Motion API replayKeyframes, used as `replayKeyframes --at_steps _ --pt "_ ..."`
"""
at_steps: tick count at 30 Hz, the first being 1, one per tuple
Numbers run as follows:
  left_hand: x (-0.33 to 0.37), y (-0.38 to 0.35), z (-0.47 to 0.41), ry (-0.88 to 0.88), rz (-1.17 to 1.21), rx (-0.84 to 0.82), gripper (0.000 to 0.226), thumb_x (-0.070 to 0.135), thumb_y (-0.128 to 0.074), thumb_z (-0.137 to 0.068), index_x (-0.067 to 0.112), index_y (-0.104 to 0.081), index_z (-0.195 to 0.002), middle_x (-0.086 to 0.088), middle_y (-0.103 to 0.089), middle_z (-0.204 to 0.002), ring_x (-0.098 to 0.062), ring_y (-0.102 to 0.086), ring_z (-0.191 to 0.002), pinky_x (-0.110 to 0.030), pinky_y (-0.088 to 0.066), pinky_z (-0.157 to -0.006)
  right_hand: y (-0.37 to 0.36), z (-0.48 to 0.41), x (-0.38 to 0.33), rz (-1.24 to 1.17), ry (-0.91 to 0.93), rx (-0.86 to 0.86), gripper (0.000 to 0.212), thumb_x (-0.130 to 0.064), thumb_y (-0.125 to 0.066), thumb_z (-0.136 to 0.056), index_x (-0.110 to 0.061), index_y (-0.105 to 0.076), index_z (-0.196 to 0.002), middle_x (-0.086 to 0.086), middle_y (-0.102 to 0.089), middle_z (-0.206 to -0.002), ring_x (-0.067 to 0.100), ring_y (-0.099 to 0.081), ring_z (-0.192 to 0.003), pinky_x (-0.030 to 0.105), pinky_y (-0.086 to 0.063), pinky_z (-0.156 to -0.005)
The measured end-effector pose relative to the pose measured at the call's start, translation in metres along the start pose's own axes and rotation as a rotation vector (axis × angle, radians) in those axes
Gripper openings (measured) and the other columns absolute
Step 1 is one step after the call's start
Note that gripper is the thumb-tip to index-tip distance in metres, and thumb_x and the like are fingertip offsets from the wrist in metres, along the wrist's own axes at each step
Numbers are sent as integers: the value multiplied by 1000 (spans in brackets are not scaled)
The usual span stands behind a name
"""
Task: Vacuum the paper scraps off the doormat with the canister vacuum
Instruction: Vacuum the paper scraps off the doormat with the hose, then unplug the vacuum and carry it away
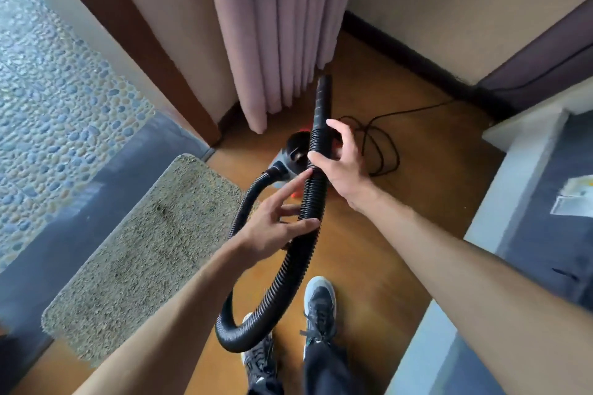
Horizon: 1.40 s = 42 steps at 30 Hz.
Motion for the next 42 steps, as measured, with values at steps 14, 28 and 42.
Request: replayKeyframes --at_steps 14,28,42 --pt "-3 -100 -43 4 -325 -311 90 1 -71 -87 48 -29 -150 -7 -68 -95 -16 -70 -79 -24 -57 -68 127 62 39 -10 -77 256 64 -18 -69 -87 -40 -37 -138 -1 -58 -121 7 -61 -95 13 -52 -70" --pt "-22 -156 -84 95 -482 -419 93 3 -72 -86 73 -33 -133 -13 -72 -103 -19 -71 -96 -44 -59 -87 201 87 88 -80 -246 280 69 -15 -67 -90 -37 -30 -143 1 -51 -127 7 -61 -98 13 -55 -66" --pt "-42 -164 -124 201 -707 -391 94 8 -72 -86 80 -23 -120 8 -66 -91 -6 -64 -85 -24 -55 -87 209 64 133 -129 -437 247 68 -15 -66 -91 -39 -29 -141 1 -47 -131 18 -60 -109 28 -59 -81"
Point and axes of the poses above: each hand's wrist, its own z-axis away from the middle knuckle, its own y-axis out of the back of the hand, x = y × z, the point moved 1 cm from there along -z, towards the middle knuckle
